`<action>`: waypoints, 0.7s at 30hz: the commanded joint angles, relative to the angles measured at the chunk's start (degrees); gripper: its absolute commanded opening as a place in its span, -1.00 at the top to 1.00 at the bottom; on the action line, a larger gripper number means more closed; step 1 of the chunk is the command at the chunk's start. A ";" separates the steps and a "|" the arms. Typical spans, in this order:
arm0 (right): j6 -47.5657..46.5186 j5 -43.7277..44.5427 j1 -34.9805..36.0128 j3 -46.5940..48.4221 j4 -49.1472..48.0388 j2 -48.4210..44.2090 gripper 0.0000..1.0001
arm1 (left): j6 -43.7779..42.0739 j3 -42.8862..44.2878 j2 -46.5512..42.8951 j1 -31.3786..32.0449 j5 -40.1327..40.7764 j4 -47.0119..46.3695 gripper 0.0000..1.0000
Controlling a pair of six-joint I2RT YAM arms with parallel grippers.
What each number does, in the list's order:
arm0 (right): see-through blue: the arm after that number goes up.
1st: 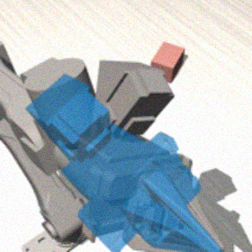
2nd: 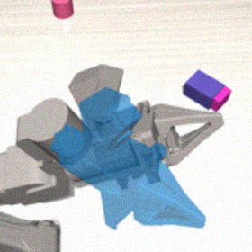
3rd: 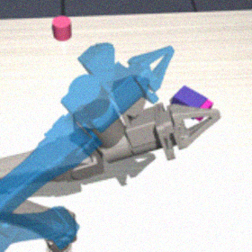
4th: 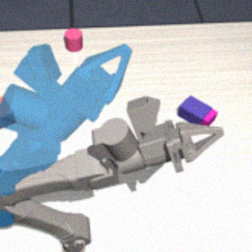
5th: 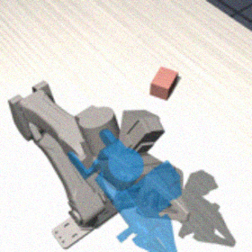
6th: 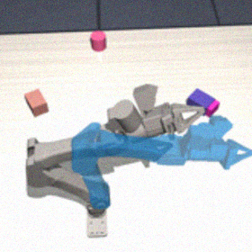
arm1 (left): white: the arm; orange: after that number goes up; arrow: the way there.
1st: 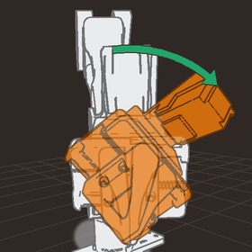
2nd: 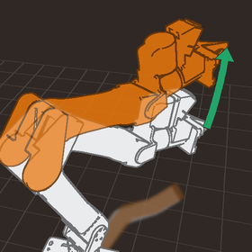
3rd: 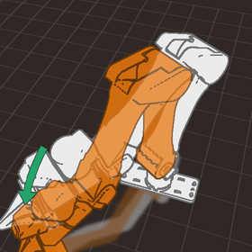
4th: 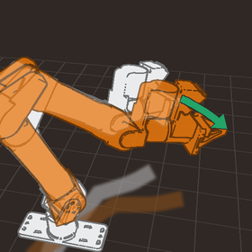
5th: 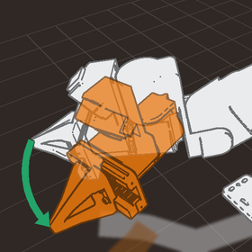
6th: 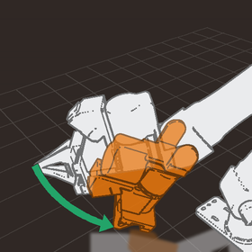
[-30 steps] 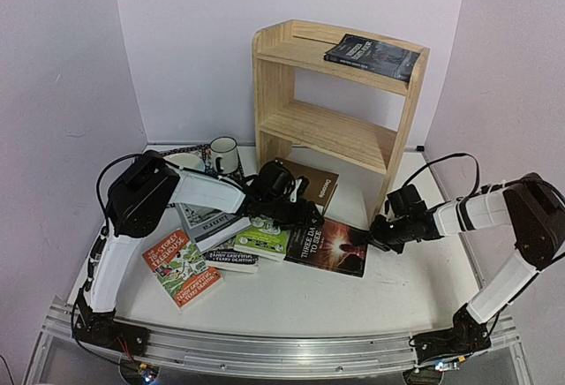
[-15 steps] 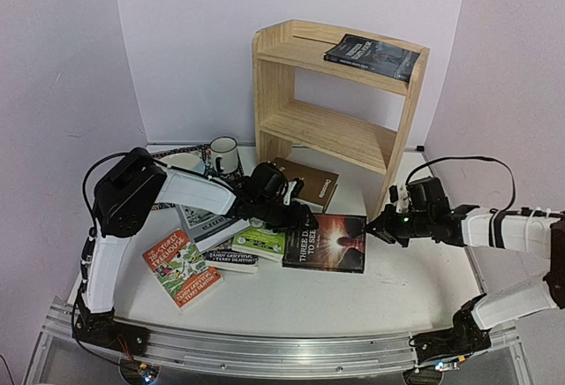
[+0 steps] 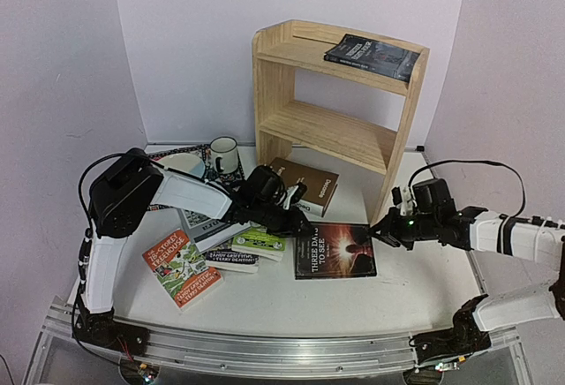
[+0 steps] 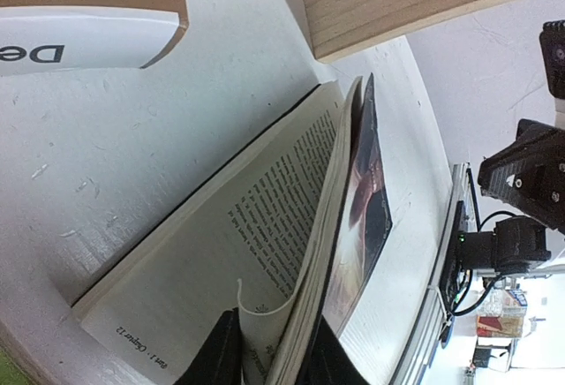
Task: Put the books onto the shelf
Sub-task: Hold the book at the center of the board.
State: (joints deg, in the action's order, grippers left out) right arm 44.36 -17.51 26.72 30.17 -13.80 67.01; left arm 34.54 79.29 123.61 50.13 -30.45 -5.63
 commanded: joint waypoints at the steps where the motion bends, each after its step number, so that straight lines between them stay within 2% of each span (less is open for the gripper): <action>1: -4.25 2.07 0.25 0.34 5.25 -2.48 0.84 | 0.12 -0.81 -4.92 0.22 -2.78 -3.64 0.62; 2: -5.53 1.25 0.27 0.46 5.57 -2.62 0.65 | 0.21 -1.08 -5.15 0.21 -2.87 -3.65 0.65; 4: -9.23 -2.05 0.27 0.67 6.03 -2.61 0.14 | 0.45 -1.51 -5.58 0.24 -3.04 -3.66 0.79; 7: -15.36 -4.22 0.39 1.65 9.95 -2.45 -0.01 | 1.02 -2.05 -6.18 0.32 -3.29 -3.64 0.99; 16: -24.98 -4.54 5.71 -1.07 12.45 -8.65 -0.51 | 5.38 -1.69 -8.19 0.57 -5.40 -3.60 1.00; 18: -28.00 -1.41 10.71 -0.30 13.16 -8.57 -0.70 | 6.97 -0.99 -8.25 0.53 -5.83 -3.41 1.00; 21: -32.42 12.10 21.40 1.20 13.65 -7.13 -0.89 | 8.66 0.18 -7.49 0.53 -7.29 -3.28 1.00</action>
State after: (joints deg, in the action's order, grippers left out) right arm 20.00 -17.68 37.48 29.93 -3.21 58.89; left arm 39.68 77.09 119.67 50.48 -34.64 -6.58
